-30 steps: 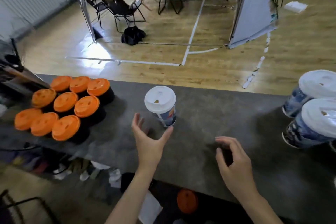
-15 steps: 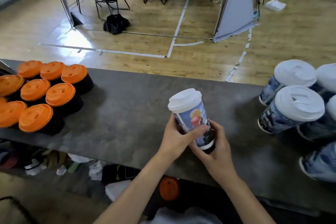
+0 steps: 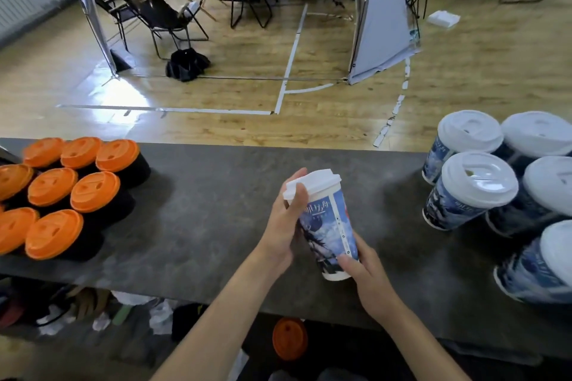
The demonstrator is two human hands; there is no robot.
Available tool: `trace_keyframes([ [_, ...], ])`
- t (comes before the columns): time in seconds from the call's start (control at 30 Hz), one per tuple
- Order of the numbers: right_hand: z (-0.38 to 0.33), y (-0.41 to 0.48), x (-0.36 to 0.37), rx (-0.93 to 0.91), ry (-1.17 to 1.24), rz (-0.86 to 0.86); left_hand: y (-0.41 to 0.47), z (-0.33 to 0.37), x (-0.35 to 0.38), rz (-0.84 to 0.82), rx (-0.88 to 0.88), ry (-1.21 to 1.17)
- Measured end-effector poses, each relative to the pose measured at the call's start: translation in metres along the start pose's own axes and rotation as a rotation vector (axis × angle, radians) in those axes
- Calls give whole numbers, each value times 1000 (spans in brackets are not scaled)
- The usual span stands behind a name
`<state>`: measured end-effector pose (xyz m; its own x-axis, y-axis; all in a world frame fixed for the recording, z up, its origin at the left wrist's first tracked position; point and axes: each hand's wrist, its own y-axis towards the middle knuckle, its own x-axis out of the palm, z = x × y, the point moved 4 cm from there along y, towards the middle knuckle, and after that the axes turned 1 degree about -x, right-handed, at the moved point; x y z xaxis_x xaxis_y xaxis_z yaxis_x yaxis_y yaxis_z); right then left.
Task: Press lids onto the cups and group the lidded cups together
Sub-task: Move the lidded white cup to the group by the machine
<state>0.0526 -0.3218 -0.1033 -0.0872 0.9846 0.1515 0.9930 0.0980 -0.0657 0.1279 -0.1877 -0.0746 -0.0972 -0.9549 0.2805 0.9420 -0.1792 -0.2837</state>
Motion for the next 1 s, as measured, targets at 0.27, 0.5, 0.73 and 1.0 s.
trace_keyframes([
  [0.27,0,3,-8,3,5,107,6,6,22,-24,-152,-106],
  [0.5,0,5,-12,11,92,162,10,2,28,87,-166,-165],
  [0.73,4,5,-14,-13,119,171,19,16,31,-35,-146,-90],
  [1.0,11,10,-16,-26,86,196,26,16,28,28,-94,-52],
])
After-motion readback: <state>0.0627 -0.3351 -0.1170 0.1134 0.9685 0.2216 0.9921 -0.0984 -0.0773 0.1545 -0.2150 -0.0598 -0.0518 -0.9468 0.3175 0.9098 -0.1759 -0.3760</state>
